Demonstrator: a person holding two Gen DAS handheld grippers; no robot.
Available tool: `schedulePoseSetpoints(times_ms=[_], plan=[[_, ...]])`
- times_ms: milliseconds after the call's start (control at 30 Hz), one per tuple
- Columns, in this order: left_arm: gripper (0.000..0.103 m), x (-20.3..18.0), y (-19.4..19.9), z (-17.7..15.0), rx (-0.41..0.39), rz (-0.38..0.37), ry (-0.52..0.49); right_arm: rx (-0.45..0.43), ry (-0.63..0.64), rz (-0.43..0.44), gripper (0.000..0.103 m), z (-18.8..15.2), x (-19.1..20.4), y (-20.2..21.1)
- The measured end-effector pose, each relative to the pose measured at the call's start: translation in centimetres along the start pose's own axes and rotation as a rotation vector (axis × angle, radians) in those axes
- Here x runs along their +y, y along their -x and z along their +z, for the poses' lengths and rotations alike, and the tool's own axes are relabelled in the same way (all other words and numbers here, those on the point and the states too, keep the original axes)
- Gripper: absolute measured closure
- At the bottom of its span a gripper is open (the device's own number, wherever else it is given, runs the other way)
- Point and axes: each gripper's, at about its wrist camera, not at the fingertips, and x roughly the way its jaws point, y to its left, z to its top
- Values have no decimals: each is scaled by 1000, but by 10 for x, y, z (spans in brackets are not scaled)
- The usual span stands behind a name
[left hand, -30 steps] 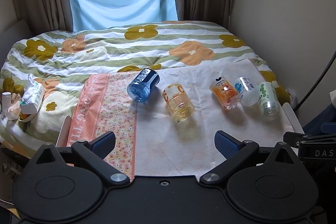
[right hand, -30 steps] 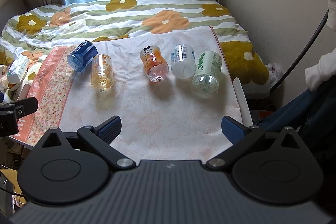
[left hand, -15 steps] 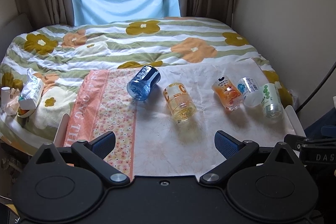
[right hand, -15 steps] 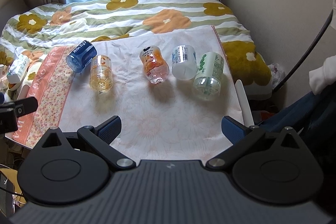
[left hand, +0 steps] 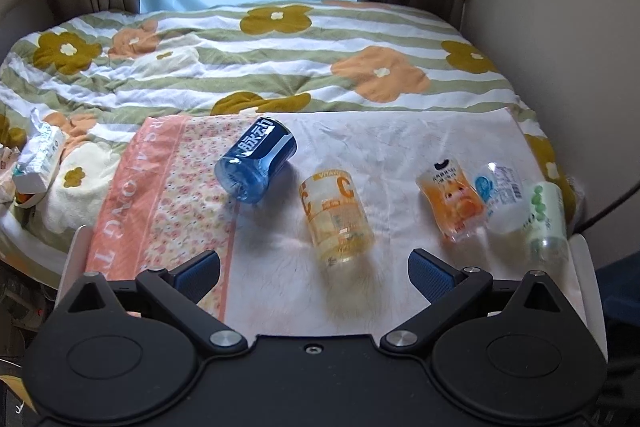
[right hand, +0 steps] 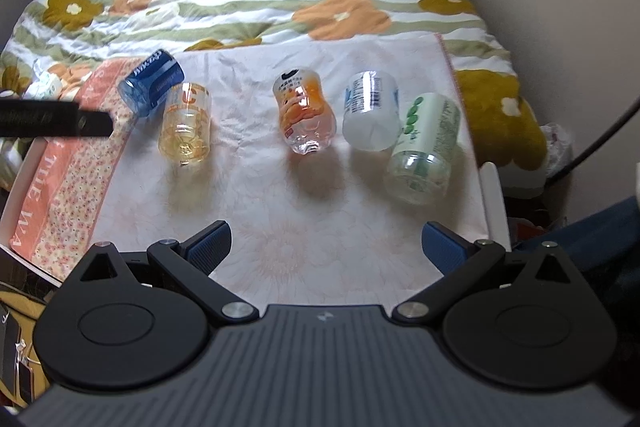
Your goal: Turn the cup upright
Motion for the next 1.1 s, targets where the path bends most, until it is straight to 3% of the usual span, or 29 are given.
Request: schedulePoseSetpoints(times_ms=[300,533,867,1000,1033,1100], plan=[[4,-8,-77,35,102,8,39,74,17,39,0,13,-8,-45],[13,-13,-121,46,173,21,47,122,6,49,0,18,-17,-70],[20,-17,-152,47,244,21,55,169,-23,57,0,20,-30,-89],[31,-13,-161,46,286,8,86,176,-6,57,0,20,-30,-93],[38,-12,-162,45,292,0,94,175,0,57,0,20,-30,-93],[38,-10,-163,43,293,-5,98,176,11,54,0,20,-28,-95]])
